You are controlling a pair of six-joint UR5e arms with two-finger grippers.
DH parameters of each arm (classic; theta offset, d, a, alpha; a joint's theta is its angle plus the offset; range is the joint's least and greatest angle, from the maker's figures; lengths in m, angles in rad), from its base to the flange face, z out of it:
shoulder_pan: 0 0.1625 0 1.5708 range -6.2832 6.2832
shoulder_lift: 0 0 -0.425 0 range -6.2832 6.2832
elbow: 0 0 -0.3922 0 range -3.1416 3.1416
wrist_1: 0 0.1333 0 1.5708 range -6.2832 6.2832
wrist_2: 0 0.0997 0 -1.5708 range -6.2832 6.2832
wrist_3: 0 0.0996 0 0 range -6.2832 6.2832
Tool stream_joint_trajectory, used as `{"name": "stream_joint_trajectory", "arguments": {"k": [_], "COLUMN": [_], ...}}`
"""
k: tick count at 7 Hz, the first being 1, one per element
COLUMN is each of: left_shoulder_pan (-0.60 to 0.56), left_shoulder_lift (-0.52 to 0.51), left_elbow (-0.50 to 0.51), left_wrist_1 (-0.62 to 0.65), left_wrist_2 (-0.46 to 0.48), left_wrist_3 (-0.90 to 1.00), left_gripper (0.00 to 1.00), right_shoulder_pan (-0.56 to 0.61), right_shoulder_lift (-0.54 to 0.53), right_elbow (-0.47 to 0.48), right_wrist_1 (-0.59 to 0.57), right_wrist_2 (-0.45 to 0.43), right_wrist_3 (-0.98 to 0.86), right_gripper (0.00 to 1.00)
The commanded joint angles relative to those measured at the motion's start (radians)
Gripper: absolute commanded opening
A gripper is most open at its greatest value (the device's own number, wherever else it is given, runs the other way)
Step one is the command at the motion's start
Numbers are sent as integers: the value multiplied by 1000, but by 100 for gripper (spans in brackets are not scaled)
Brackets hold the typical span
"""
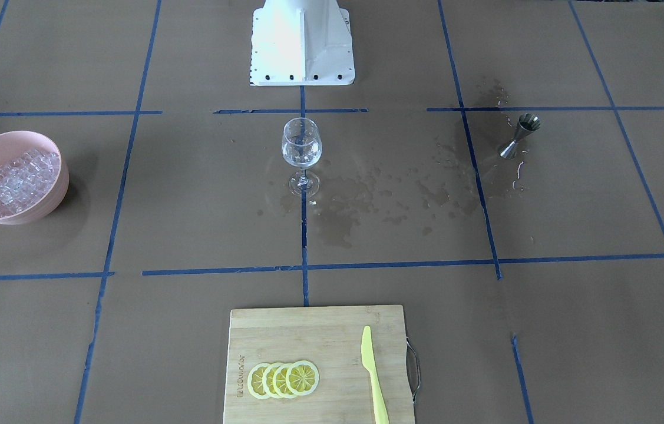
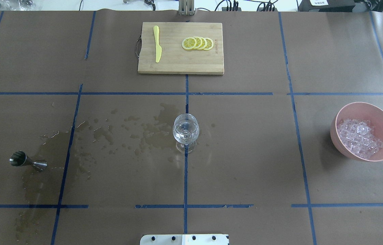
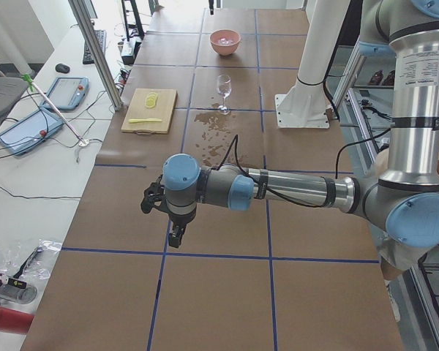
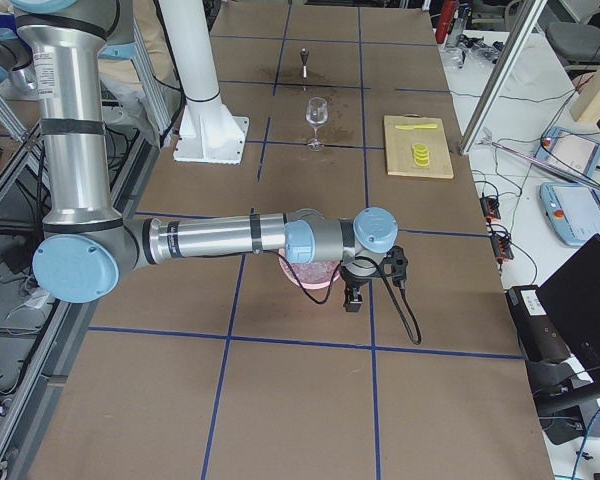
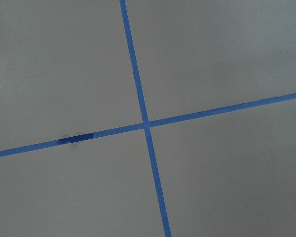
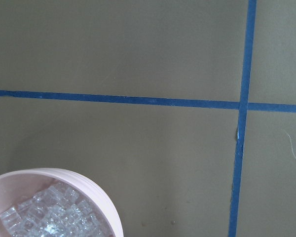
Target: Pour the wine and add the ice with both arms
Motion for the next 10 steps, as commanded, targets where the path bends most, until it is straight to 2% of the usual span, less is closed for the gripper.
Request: {"name": "stream_joint_trajectory", "arguments": {"k": [1,4,5,6,7,8,9,10], "left_shoulder_pan": [-1,1,1,2,-1,2,4,13], "left_shoulder_lift": [4,-9,-6,-49,-23,13,80,86], "left_elbow": [-20,-80,-79,-68,-88,-59,-54,-66], "left_wrist_1": [-8,-16,-25,-57,-97,-222,-380,-466], "left_wrist_2": [7,26,88,101,92,87,46,-36], "left_wrist_3": [18,12,11,8,12,14,11,-40], "left_gripper": [100,100,100,100,100,100,100,100], "right_shoulder_pan": [0,0,0,0,-2,-2,0,0], "right_shoulder_lift": [0,11,12,14,14,14,-17,-37], "right_elbow": [-6,3,3,-8,-6,-34,-54,-77], "right_wrist_1": [0,0,0,-2,0,5,77,162], "right_wrist_2": [-1,-1,-1,-3,-3,-3,-1,-3], "right_wrist_3": [2,6,6,6,6,5,5,5], "right_gripper": [100,100,100,100,100,100,100,100]}}
